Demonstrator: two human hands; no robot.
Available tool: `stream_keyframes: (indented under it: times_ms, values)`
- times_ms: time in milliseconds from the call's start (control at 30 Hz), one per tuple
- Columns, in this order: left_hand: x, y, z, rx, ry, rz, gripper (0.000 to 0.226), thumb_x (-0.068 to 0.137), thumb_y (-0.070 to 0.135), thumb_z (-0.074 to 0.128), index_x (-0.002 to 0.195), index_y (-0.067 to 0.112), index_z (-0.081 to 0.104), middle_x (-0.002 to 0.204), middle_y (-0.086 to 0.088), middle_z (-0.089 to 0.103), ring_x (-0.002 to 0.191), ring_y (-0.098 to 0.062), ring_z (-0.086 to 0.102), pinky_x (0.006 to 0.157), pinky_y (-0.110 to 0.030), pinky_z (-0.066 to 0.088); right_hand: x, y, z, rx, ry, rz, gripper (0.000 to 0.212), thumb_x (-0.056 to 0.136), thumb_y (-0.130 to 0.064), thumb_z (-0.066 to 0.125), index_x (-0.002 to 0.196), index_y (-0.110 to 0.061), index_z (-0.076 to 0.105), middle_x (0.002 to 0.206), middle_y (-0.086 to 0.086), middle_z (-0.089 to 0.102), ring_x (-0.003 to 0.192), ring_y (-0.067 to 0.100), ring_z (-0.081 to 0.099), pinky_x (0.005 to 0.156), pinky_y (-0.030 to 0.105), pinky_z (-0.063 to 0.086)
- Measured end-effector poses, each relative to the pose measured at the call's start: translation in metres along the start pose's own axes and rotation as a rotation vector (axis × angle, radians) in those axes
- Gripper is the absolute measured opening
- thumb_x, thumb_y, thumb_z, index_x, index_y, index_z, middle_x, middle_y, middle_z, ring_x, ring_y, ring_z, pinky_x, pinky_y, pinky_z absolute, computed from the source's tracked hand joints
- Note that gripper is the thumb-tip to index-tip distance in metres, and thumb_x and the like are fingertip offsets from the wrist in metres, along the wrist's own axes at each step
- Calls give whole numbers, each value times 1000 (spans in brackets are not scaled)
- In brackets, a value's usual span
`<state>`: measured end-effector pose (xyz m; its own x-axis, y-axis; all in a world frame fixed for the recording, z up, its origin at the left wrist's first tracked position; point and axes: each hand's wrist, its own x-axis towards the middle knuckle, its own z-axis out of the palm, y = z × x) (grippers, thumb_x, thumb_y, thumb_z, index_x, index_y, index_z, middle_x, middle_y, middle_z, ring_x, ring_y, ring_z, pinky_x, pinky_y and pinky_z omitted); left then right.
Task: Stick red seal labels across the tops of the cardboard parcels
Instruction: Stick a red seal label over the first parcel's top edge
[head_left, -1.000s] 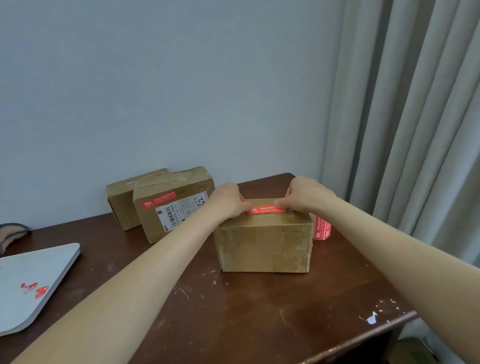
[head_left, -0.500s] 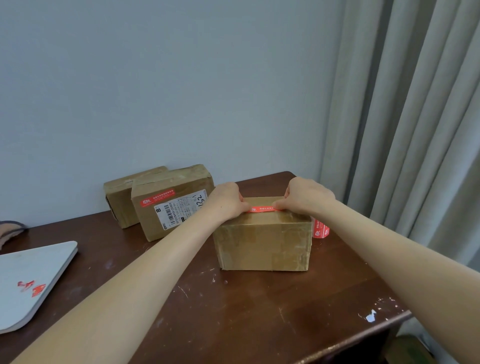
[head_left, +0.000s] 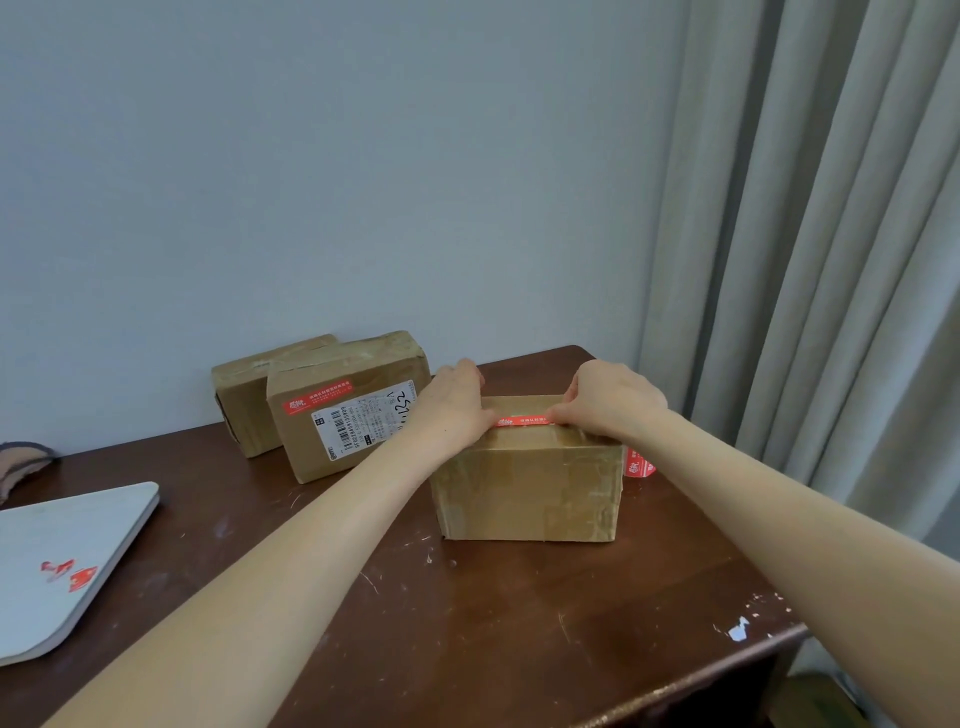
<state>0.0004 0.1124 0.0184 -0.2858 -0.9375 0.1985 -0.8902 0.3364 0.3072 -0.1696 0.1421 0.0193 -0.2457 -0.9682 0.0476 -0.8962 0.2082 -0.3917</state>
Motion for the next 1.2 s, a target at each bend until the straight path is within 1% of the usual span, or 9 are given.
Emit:
stream_keyframes:
  times_ms: [133,233,367,533,600,767,833,1000,1200]
  values:
    - [-18,-4,7,77,165,320,32,95,26,47,126,22,53,126,2,48,115,-16,48,90,-32,45,-2,4,-3,72,8,0,49,75,-52,70,110,-20,56,100,-2,62,94,20,59,78,37,52]
    - [-30,-5,14,148,14,462,50,95,51,36,141,32,39,145,8,39,134,-14,31,110,-36,30,-8,2,-4,39,26,23,53,73,-65,66,100,-21,60,94,-2,65,91,21,61,75,35,51]
    - [-33,-13,18,236,-49,410,64,89,62,41,146,35,28,154,11,26,142,-13,20,114,-35,24,-10,-3,2,-47,81,28,44,77,-59,65,103,-23,61,100,-1,65,93,22,62,66,31,43]
    - [-38,-28,16,263,49,352,71,85,63,47,145,26,32,152,10,27,138,-12,28,108,-32,33,-8,4,1,27,64,3,26,84,-40,63,103,-23,62,106,-1,64,98,22,60,71,33,45]
    - [-41,-32,16,274,70,348,71,87,61,47,145,24,31,153,8,27,137,-14,30,110,-32,29,-8,5,1,41,68,-24,22,86,-35,60,106,-26,61,111,-1,63,100,22,58,75,33,45]
    - [-50,-29,22,300,135,368,75,86,60,48,148,32,19,148,3,31,134,-18,33,114,-35,23,-29,6,1,-46,118,-263,43,87,-51,54,128,-37,55,129,-5,49,121,18,44,96,37,44]
    - [-50,-25,24,307,143,357,76,84,61,50,148,38,16,145,1,33,133,-20,32,112,-36,25,-43,4,3,-85,97,-375,49,87,-54,53,133,-39,51,139,-6,41,133,17,31,106,38,35]
    - [-52,-20,28,315,169,336,71,82,61,53,144,44,23,142,-1,35,130,-22,31,106,-33,28,-56,5,15,-284,51,-440,65,83,-60,56,142,-43,37,154,-3,23,148,23,2,118,42,9]
    - [-51,-19,26,305,154,319,70,81,63,55,143,44,29,142,1,36,131,-19,32,97,-30,38,-61,6,21,-369,151,-399,63,83,-66,52,141,-42,41,151,-2,29,148,25,6,119,43,8]
